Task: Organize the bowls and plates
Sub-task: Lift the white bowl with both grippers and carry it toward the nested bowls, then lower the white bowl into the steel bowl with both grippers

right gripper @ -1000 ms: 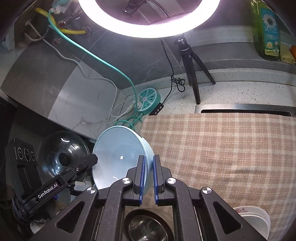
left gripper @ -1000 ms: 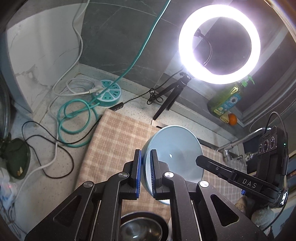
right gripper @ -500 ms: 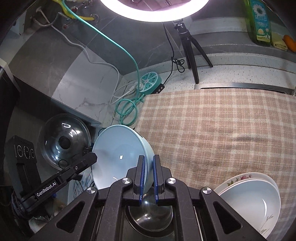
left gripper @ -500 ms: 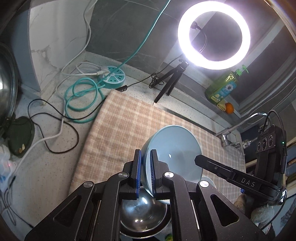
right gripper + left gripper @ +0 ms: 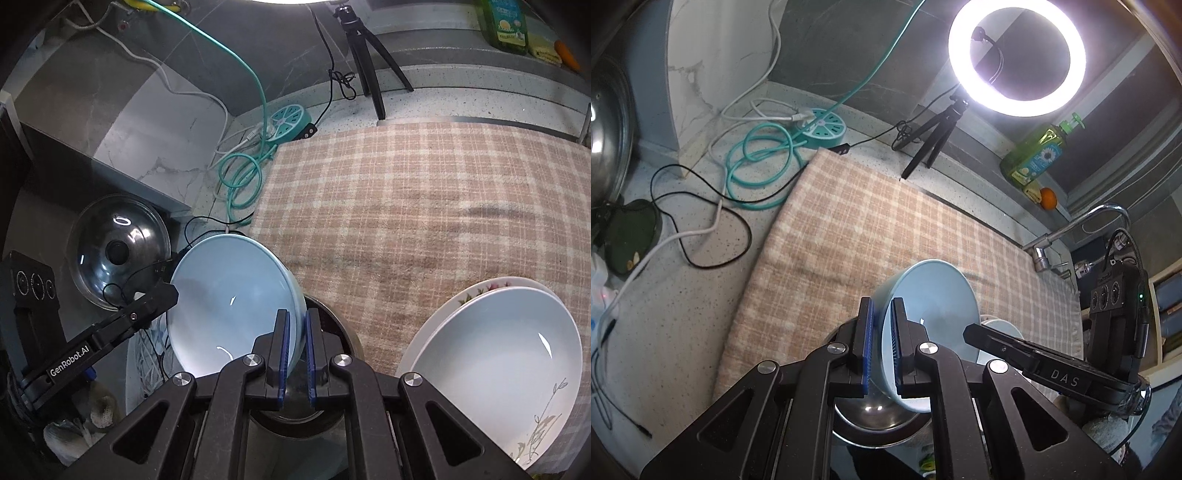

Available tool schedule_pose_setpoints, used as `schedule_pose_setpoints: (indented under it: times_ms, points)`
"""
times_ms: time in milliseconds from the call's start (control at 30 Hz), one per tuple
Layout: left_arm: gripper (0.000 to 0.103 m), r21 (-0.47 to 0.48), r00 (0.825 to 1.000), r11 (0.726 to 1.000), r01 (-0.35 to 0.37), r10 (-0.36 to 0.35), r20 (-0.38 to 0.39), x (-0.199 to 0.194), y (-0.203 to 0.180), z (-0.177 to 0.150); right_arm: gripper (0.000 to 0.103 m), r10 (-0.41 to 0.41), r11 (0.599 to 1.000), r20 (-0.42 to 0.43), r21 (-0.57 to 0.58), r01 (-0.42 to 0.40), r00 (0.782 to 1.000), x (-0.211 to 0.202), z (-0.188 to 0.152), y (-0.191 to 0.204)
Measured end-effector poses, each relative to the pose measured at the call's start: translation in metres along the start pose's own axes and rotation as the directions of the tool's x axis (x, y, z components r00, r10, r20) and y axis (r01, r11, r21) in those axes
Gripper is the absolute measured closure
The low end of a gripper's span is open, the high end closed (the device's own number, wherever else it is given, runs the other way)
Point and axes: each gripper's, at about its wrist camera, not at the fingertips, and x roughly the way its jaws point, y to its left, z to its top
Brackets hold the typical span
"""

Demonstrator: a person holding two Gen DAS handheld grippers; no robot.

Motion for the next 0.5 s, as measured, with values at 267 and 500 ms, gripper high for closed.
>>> schedule_pose_setpoints:
  times_ms: [267,500]
  points:
    - [0.096,-0.017,1.0,1.0,0.003,-0.004,-0.026,0.006,0.007,-0.015,0.095,-0.012,1.0,-0.029,0.008,0.013,1.0,0.011,-0.017,-0.006]
    - [0.096,-0.028,0.999,1.0,0.003,-0.005,-0.048,0.011,0.013,-0.025,0.095,-0.025,1.0,-0.051,0.013,0.025,0.998,0.019,-0.029,-0.009]
